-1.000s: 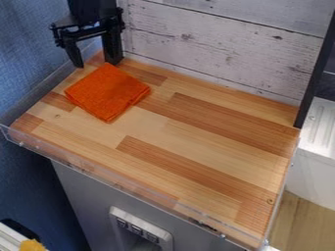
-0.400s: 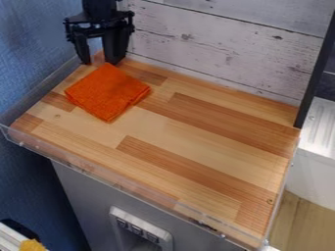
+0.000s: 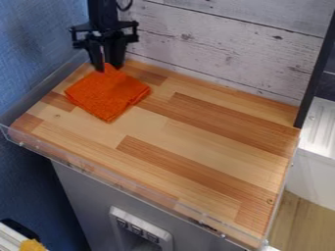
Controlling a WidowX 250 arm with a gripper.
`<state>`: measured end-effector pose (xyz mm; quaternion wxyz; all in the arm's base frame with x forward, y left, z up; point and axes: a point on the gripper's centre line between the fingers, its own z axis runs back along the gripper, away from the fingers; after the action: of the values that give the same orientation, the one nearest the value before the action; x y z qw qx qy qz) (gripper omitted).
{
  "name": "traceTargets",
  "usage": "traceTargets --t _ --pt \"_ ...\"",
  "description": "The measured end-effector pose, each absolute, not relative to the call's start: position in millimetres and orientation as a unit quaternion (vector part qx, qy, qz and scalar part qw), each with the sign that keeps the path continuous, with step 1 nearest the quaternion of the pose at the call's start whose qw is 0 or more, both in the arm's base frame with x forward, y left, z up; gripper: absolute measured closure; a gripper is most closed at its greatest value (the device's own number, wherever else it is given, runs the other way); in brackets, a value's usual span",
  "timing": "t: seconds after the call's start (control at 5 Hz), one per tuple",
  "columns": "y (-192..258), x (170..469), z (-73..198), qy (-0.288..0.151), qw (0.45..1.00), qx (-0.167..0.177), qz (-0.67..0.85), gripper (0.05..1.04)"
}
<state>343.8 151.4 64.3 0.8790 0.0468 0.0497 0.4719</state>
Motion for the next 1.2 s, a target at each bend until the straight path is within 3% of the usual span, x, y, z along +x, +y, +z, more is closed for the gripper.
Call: traceTargets --t 0.2,0.4,0.8,1.2 --pt "142.9 341.3 50.6 0.071 0.881 0.025 0.467 0.927" --pt "133.8 343.8 39.0 0.087 0.882 -0.004 0.464 1.017" --pt "123.6 343.3 22.4 0.08 0.881 -0.072 0.46 1.024" --pt "122.0 345.8 12.2 0.026 0.884 -0.126 0.449 1.024"
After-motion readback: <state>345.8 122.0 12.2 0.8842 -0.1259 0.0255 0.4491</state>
